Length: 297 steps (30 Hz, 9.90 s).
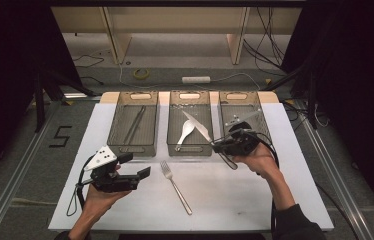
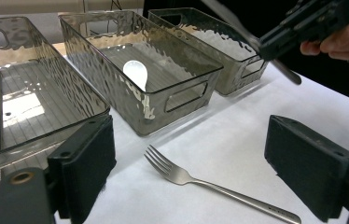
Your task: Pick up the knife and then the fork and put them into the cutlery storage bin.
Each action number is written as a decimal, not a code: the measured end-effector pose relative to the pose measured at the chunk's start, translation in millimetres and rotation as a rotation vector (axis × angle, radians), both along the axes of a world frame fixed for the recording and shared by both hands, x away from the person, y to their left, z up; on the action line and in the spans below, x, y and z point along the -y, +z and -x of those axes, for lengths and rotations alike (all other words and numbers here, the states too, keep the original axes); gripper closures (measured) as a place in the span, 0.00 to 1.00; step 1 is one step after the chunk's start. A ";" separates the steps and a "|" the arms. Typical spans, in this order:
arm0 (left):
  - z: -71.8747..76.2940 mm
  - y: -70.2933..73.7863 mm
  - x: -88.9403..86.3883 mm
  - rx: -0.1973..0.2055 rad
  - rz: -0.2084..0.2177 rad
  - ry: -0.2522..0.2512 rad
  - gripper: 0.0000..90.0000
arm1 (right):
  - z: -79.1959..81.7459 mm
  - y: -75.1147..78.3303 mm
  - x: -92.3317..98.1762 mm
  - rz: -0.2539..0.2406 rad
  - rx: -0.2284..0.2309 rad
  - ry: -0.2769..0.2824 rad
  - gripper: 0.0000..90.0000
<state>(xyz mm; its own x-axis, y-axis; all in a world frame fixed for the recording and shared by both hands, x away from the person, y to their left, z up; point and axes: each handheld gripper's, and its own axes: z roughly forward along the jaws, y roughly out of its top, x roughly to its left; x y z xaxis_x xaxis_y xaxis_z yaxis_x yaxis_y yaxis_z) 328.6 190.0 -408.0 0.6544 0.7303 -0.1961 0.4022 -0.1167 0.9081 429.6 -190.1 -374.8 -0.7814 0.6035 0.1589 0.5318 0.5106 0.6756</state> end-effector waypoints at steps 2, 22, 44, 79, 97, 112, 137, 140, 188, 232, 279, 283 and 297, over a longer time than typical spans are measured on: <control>-0.3 0.1 0.2 0.002 0.002 0.000 0.18 | -4.0 1.7 7.1 -0.005 0.002 -0.019 0.91; 0.7 1.1 -0.5 0.017 0.012 0.001 0.18 | -63.8 25.5 49.3 0.010 0.005 -0.248 0.91; 1.1 1.1 -0.1 0.013 0.015 -0.002 0.18 | -102.3 0.7 56.6 0.064 -0.066 -0.385 0.91; 2.1 1.2 0.9 0.013 0.006 -0.010 0.18 | -112.5 -38.4 56.7 0.053 -0.196 -0.545 0.64; 2.2 1.3 1.4 0.016 0.005 -0.006 0.18 | -43.3 11.3 7.6 0.049 -0.001 -0.260 0.36; 2.7 1.7 1.6 0.017 0.009 -0.009 0.17 | 4.8 0.0 -28.0 0.029 0.030 -0.116 0.32; 1.9 1.8 2.9 0.016 0.005 -0.006 0.17 | 29.7 -18.1 -75.8 0.136 0.007 0.039 0.30; 1.4 1.9 3.3 0.015 0.006 -0.007 0.17 | 31.2 -21.6 -80.0 0.147 0.005 0.049 0.30; 1.9 2.4 3.0 0.015 0.013 -0.004 0.17 | 49.3 -72.6 -133.5 0.318 -0.058 0.199 0.44; 3.9 2.1 1.6 0.023 0.006 -0.003 0.17 | 42.3 -88.5 -151.8 0.432 -0.114 0.264 0.76; 4.2 2.6 0.3 0.026 0.007 0.000 0.17 | 32.0 -67.6 -132.2 0.385 -0.089 0.263 0.95; 4.1 2.6 0.4 0.026 0.007 -0.001 0.17 | 28.9 -58.4 -119.7 0.346 -0.063 0.237 0.95; 4.1 2.5 0.5 0.026 0.007 -0.002 0.17 | 17.6 -24.3 -70.3 0.191 -0.032 0.140 0.95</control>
<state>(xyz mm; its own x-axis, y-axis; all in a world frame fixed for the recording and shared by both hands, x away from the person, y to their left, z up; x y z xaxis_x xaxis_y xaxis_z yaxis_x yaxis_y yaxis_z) 324.5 189.5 -405.5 0.6610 0.7275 -0.1840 0.3786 -0.1116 0.9188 412.0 -119.8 -399.1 -0.8562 0.5107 0.0784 0.4663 0.6983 0.5431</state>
